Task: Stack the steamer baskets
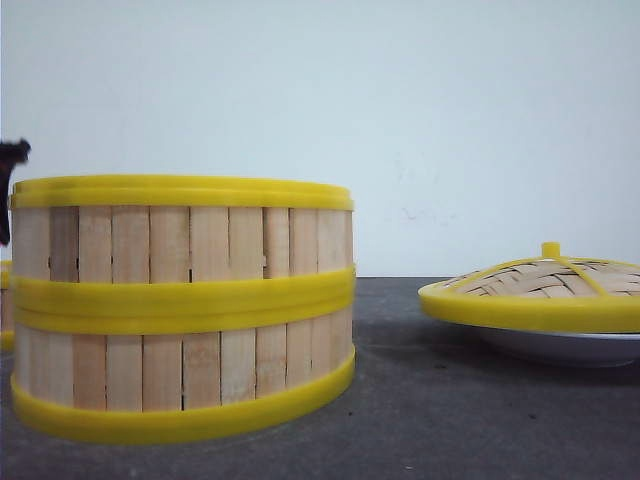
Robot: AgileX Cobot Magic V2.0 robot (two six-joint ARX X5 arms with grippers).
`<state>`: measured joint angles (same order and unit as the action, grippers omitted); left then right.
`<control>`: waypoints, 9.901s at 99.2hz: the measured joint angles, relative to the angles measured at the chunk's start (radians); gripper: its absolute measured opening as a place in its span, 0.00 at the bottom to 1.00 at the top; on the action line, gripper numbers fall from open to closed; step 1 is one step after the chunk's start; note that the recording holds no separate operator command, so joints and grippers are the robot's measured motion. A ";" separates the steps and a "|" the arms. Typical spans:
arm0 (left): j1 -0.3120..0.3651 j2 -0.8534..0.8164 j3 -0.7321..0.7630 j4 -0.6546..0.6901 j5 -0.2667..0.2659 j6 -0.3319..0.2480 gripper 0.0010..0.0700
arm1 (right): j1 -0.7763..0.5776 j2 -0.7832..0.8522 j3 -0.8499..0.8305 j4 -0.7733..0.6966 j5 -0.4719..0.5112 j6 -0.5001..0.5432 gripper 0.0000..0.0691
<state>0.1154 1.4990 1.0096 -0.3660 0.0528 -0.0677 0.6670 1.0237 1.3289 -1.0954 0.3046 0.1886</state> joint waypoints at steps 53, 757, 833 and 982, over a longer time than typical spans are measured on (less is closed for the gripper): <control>0.010 0.190 0.086 0.044 -0.009 -0.040 0.03 | 0.000 -0.069 0.000 -0.098 0.059 0.055 0.67; -0.353 -0.485 0.343 -0.675 -0.073 0.082 0.33 | -0.359 0.661 0.152 -0.021 -0.335 -0.189 0.07; -0.272 -0.485 0.343 -0.587 -0.080 0.082 0.33 | 0.049 0.657 0.763 -0.174 -0.486 -0.181 0.07; -0.270 -0.485 0.343 -0.596 -0.080 0.082 0.33 | 0.209 0.885 0.764 -0.045 -0.464 -0.204 0.07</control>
<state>-0.1547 1.0142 1.3525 -0.9623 -0.0277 0.0139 0.8764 1.9091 2.0926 -1.1400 -0.1593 -0.0151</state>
